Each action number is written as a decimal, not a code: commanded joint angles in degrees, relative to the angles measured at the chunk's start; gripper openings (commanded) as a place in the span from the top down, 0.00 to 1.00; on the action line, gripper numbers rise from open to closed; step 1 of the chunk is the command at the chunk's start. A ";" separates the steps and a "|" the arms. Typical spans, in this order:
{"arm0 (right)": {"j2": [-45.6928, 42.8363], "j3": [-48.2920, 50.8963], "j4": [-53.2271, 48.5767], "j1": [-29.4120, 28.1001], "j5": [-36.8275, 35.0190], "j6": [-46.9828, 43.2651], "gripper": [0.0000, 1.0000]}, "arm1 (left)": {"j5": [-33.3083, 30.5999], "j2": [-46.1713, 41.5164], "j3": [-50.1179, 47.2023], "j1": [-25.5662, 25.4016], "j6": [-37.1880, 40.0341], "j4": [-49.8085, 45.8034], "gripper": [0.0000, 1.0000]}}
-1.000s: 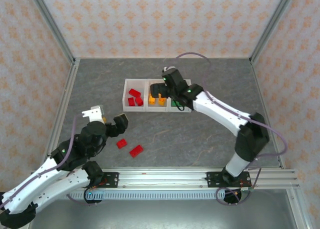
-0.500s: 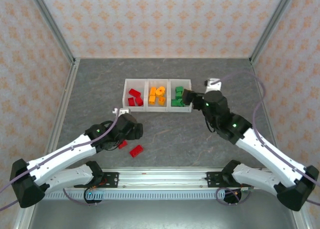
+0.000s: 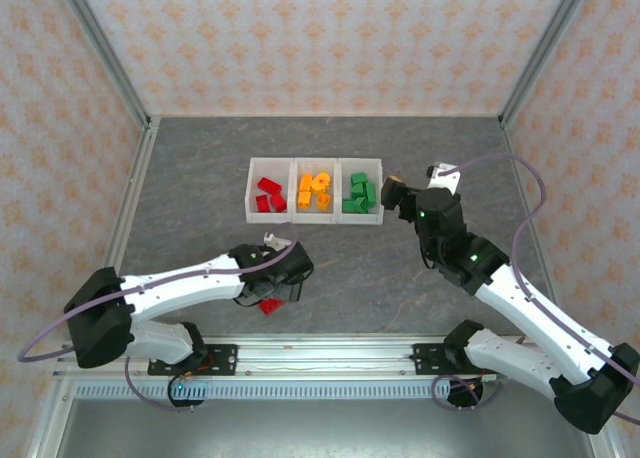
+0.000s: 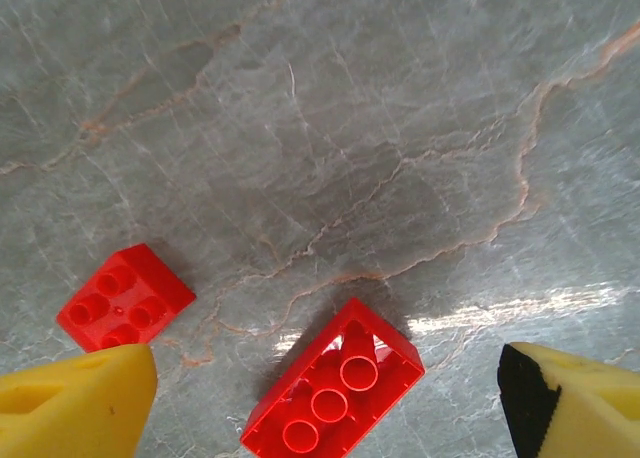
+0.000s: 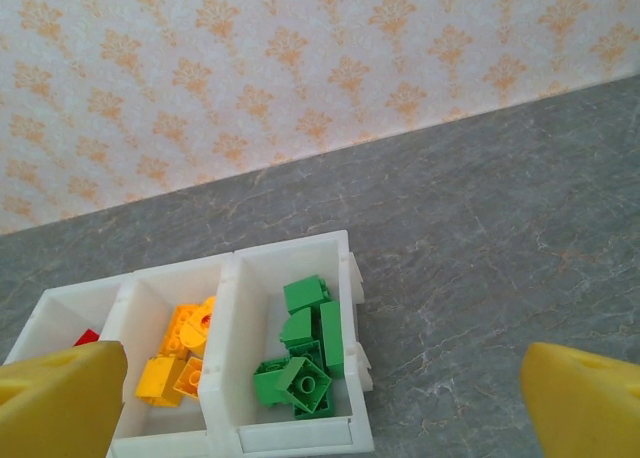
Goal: Sort the legos into containers by color
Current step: Pick up the lego from the middle-left of the table.
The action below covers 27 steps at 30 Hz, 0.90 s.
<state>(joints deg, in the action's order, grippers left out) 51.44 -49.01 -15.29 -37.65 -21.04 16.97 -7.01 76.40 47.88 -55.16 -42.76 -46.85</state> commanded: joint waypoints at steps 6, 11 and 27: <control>-0.21 0.67 -1.53 0.38 -2.59 1.04 0.00 | 5.75 5.37 -2.07 -0.52 4.01 5.21 0.09; -0.03 0.67 -1.88 0.47 -3.13 1.22 0.00 | 8.07 6.07 -4.28 -0.63 3.76 7.97 0.11; 1.55 2.17 -0.76 0.47 -2.34 2.10 0.00 | 10.85 8.15 -8.23 -0.68 -1.15 8.73 0.27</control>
<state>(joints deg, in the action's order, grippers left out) 53.15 -47.64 -15.81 -37.43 -22.09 18.04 3.18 84.62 42.22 -55.16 -42.19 -36.47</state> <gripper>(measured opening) 0.999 0.744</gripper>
